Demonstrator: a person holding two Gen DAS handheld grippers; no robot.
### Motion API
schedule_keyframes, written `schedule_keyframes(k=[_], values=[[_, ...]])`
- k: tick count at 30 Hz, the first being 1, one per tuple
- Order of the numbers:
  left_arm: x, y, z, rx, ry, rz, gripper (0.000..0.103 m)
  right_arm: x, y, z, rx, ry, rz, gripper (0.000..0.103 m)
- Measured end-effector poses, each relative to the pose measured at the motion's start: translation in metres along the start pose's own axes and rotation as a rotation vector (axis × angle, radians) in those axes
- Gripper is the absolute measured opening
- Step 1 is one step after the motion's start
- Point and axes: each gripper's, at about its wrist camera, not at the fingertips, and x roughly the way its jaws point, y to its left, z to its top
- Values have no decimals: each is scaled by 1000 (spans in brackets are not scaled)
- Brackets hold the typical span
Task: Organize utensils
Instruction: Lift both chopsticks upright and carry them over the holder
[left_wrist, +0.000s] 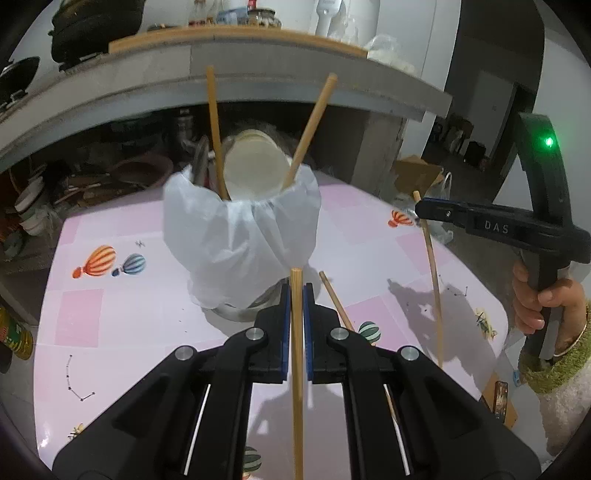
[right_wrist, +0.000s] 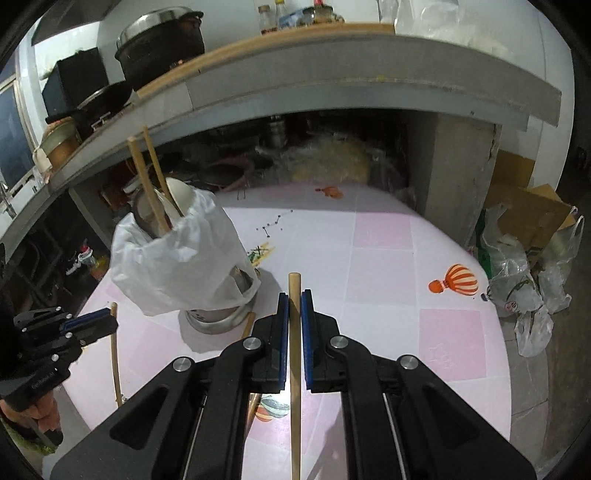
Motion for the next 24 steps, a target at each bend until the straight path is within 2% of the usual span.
schedule_keyframes(k=[13, 24], values=[[-76, 17, -10, -18, -99, -4, 6, -53, 17, 1, -57, -85, -25, 7], [-135, 19, 23, -13, -248, -18, 5, -101, 40, 32, -104, -203, 22, 7]])
